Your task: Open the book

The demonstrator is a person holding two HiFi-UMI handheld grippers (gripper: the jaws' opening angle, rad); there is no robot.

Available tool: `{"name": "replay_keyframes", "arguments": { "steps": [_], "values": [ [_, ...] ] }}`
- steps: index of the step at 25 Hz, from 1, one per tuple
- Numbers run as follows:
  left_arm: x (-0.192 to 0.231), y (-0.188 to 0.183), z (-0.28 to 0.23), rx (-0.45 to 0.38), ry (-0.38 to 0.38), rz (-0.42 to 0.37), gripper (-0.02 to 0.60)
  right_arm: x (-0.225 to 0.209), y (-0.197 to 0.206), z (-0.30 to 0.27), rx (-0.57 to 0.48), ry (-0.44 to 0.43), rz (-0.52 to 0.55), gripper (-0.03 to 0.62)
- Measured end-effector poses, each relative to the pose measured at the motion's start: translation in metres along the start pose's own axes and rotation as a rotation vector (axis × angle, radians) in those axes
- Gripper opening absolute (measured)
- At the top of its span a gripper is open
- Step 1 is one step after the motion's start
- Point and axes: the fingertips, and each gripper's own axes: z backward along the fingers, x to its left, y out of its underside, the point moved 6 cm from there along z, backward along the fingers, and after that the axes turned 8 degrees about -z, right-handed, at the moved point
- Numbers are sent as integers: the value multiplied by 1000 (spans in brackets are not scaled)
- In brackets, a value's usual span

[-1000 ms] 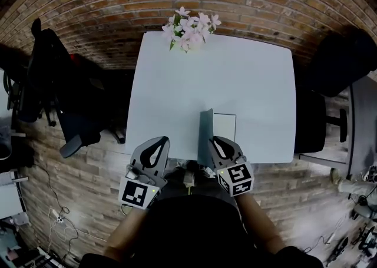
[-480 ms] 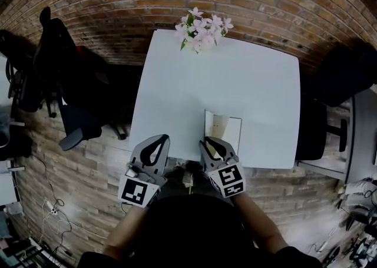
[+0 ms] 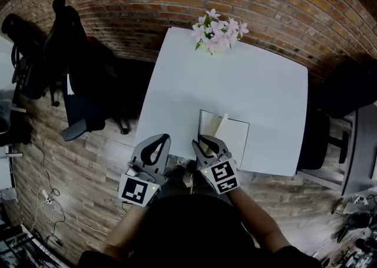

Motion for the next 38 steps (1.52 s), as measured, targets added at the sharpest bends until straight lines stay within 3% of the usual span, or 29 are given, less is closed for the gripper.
{"name": "replay_keyframes", "arguments": {
  "steps": [9, 13, 17, 30, 35, 38],
  "values": [
    [10, 2, 13, -17, -37, -8, 26, 18, 2, -38, 53, -134, 55, 83],
    [12, 8, 21, 37, -52, 14, 26, 26, 9, -49, 87, -164, 76, 72],
    [15, 11, 26, 40, -61, 22, 26, 29, 24, -54, 137, -205, 59, 173],
    [17, 11, 26, 5, -36, 20, 26, 17, 32, -50, 165, -126, 71, 195],
    [18, 3, 21, -62, -18, 3, 26, 2, 34, -43, 147, -56, 25, 195],
    [15, 2, 16, -46, 10, -3, 26, -7, 37, -36, 134, -11, 18, 195]
  ]
}}
